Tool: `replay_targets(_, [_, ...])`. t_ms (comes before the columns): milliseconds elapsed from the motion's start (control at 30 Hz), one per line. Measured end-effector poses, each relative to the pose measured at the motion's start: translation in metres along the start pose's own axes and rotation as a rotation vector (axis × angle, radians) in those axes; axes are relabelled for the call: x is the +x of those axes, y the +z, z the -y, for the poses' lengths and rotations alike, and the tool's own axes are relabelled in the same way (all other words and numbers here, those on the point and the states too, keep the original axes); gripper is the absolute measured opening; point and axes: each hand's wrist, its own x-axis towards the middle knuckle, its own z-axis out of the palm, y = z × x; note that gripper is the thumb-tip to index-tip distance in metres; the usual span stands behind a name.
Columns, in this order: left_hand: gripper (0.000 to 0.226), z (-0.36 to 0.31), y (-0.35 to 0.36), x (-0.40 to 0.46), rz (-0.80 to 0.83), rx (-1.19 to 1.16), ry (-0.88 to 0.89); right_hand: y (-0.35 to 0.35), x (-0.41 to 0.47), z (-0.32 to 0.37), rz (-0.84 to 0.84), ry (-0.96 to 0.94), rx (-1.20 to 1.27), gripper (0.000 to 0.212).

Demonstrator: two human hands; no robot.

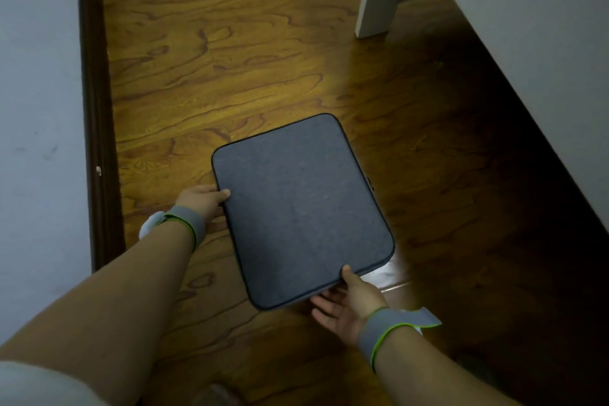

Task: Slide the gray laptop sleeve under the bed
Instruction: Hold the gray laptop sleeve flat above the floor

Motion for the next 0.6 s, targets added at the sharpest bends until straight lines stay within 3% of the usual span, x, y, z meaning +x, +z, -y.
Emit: replay_targets(600, [0.012,0.025,0.068,-0.021,0.132,-0.135,-0.021,-0.064,0.006,0.027,-0.088,-0.105,0.077,0.023])
